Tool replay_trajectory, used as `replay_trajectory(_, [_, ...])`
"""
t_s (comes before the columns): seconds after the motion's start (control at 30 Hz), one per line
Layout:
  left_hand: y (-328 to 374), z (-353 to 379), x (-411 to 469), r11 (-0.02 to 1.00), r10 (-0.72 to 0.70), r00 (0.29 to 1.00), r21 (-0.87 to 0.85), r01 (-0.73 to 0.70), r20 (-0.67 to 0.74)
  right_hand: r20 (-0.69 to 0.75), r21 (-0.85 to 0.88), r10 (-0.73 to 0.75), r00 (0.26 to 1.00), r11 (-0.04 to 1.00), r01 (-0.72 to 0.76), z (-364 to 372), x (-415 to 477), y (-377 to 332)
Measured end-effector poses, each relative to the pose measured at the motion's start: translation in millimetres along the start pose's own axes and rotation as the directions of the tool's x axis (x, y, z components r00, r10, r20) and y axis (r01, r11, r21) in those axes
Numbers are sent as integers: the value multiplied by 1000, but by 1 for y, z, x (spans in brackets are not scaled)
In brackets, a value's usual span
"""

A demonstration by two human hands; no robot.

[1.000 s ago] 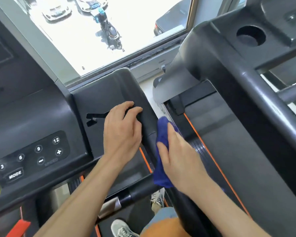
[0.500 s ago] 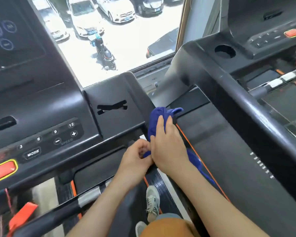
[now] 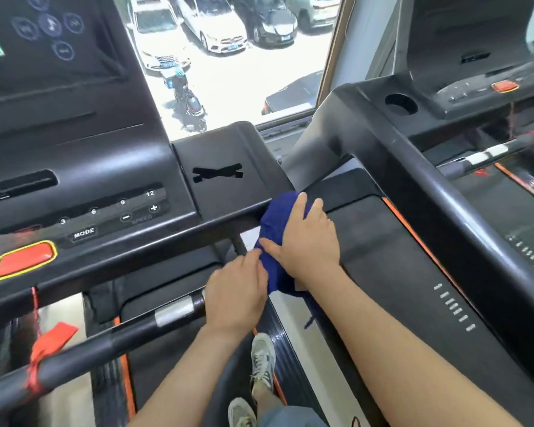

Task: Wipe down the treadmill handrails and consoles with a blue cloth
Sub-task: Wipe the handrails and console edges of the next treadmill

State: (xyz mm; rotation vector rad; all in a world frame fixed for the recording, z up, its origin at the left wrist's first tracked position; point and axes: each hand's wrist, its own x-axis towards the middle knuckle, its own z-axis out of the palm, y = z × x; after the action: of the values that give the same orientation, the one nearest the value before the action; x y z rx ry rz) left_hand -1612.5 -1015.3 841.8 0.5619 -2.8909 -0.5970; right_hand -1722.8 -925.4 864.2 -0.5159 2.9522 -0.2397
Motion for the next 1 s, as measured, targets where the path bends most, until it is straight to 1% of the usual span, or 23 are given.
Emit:
replay_trajectory(0.03, [0, 3, -3, 997, 24, 1000, 79, -23, -1, 35, 27, 8, 999, 1000, -9, 1, 15, -2])
replay_trajectory(0.07, [0, 4, -2, 995, 17, 1000, 94, -15, -16, 85, 110, 26, 996, 993, -35, -2, 31, -1])
replay_trajectory(0.1, [2, 1, 1, 998, -20, 1000, 66, 20, -1, 147, 214, 27, 989, 975, -59, -8, 46, 1])
replay_trajectory(0.17, [0, -4, 14, 990, -129, 988, -41, 133, 86, 246, 383, -30, 969, 921, -69, -16, 65, 5])
replay_trajectory(0.2, [0, -6, 20, 978, -177, 975, -90, 190, 131, 253, 439, -60, 966, 896, -59, -18, 67, 6])
replay_trajectory(0.23, [-1, -8, 25, 975, -186, 971, -93, 201, 151, 244, 462, -72, 967, 886, -50, -19, 63, 7])
replay_trajectory(0.27, [-1, -7, 26, 988, -143, 980, -33, 149, 137, 233, 452, -67, 970, 891, -47, -17, 55, 10])
replay_trajectory(0.33, [3, -7, 21, 991, -71, 988, 124, 54, 135, 230, 372, -25, 973, 926, -64, -11, 26, 24])
replay_trajectory(0.4, [3, -3, 16, 988, -64, 989, 146, 44, 134, 215, 302, 56, 975, 946, -121, -6, -16, 42])
replay_trajectory(0.47, [2, 1, 17, 985, -82, 991, 159, 65, 106, 149, 231, 112, 982, 962, -145, -4, -50, 50])
replay_trajectory(0.53, [1, 4, 18, 982, -79, 993, 176, 63, 86, 123, 188, 134, 983, 970, -156, 0, -50, 48])
replay_trajectory(0.67, [3, -1, 17, 975, -38, 989, 222, 5, 144, 127, 229, 156, 980, 956, -182, -3, 9, 19])
replay_trajectory(0.77, [5, -6, 19, 979, -54, 992, 201, 30, 118, 30, 239, 132, 991, 961, -136, -3, 51, -8])
replay_trajectory(0.83, [5, -5, 18, 989, -64, 995, 139, 53, 78, 8, 252, 98, 995, 963, -97, -3, 58, -13])
replay_trajectory(0.9, [5, -5, 16, 992, -121, 992, 35, 120, 28, 0, 203, 50, 999, 978, -49, -2, 42, -1])
replay_trajectory(0.97, [5, -4, 17, 980, -185, 982, -80, 183, -23, 0, 98, 1, 1000, 995, -1, 2, 6, 17])
replay_trajectory(1.0, [5, -4, 17, 974, -194, 980, -123, 188, -42, 12, 77, 0, 1000, 997, -1, 4, -15, 27])
